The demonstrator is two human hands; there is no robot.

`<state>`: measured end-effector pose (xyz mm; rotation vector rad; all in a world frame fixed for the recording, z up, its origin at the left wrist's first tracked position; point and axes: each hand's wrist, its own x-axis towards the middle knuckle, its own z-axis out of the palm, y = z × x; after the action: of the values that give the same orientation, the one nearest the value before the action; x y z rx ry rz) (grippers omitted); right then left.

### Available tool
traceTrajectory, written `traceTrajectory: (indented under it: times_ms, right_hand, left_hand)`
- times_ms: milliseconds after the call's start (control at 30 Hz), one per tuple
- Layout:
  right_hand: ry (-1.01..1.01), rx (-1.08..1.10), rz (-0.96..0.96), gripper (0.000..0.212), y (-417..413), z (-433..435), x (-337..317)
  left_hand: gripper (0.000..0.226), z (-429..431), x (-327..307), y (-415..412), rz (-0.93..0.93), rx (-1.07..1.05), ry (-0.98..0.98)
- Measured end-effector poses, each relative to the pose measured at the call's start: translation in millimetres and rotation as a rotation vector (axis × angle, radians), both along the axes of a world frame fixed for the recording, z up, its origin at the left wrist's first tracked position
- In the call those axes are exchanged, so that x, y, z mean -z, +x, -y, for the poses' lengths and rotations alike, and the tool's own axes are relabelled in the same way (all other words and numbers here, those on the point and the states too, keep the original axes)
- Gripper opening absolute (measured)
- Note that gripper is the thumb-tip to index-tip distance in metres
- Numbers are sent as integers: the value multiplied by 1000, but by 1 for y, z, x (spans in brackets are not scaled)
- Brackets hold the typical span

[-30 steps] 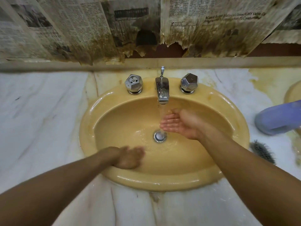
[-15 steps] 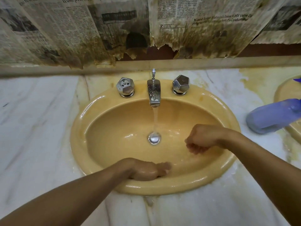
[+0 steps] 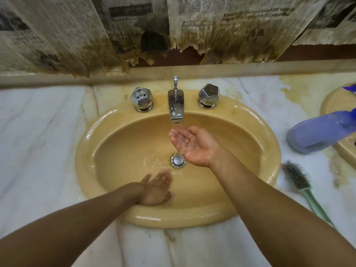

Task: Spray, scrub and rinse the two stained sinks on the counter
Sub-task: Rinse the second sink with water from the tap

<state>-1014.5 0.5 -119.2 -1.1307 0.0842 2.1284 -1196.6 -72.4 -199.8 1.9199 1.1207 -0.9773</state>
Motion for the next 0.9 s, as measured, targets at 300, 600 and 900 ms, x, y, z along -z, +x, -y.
traceTrajectory:
  times_ms: [300,600,900]
  right_hand:
    - [260,-1058,1033,37,122,32,-82]
    - [491,-665,1277,26,104,17,-36]
    - [256,-180,760,21,63,56,7]
  left_hand:
    - [61,3,-14,174,607,-293,-179]
    - [60,-20,-13,-58,34,240,20]
    - [13,-52,-29,-17,743,-1233,174]
